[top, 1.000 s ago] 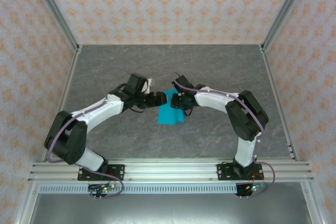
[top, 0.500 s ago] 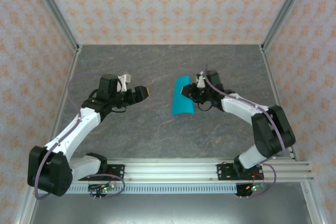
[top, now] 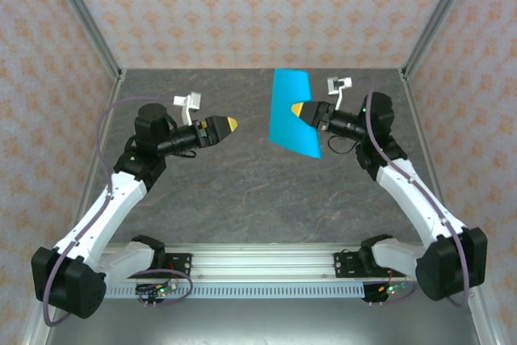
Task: Fold a paper plane with a square sheet of paper (fold left side to right side)
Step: Pick up the square sheet of paper from the center of the table, then place a square sheet of paper at the center of the table.
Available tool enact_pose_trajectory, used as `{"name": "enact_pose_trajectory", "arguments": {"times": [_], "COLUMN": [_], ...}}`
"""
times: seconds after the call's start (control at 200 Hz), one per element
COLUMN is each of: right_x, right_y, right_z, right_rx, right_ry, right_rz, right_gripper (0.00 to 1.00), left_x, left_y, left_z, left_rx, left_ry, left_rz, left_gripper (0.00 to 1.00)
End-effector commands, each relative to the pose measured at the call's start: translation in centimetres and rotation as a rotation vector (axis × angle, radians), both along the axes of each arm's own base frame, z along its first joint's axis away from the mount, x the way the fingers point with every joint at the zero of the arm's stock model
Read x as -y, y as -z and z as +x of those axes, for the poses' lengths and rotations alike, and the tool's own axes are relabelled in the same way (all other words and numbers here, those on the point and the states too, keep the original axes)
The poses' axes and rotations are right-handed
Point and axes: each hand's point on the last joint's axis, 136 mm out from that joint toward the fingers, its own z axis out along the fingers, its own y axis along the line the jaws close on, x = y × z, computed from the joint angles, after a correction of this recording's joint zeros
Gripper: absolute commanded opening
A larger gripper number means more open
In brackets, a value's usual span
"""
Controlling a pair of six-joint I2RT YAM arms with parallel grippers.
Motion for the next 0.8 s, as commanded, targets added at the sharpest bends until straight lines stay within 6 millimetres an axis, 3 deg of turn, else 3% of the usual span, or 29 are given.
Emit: {"name": "enact_pose_trajectory", "arguments": {"times": [0.0, 0.205, 0.325, 0.455, 0.605, 0.791], "right_x": [-0.4, -1.9, -2.5, -2.8, -3.0, -2.9], "right_y": [-6.2, -9.7, -10.4, -10.2, -9.8, -9.5], "right_z": [-3.8, -7.5, -8.8, -9.0, -8.8, -8.8], "right_rx": [0.172, 0.270, 0.299, 0.299, 0.287, 0.289], "right_ry": [-0.100, -0.187, -0.223, -0.227, -0.223, -0.216], "right_rz": [0.050, 0.066, 0.069, 0.056, 0.060, 0.056], "right_gripper": [0.27, 0.27, 0.27, 0.27, 0.27, 0.27], "left_x": [2.7, 5.2, 5.8, 6.3, 6.9, 7.0], "left_y": [-6.3, -8.7, -9.7, -10.6, -11.4, -11.3], "left_z": [-2.0, -2.5, -3.0, -4.5, -6.0, -6.7], "left_rx": [0.215, 0.288, 0.314, 0.360, 0.399, 0.417], "left_ry": [0.142, 0.218, 0.244, 0.283, 0.321, 0.327], "left_rz": [-0.042, -0.066, -0.099, -0.121, -0.138, -0.121], "left_gripper": [0.93, 0.93, 0.93, 0.91, 0.75, 0.45]}}
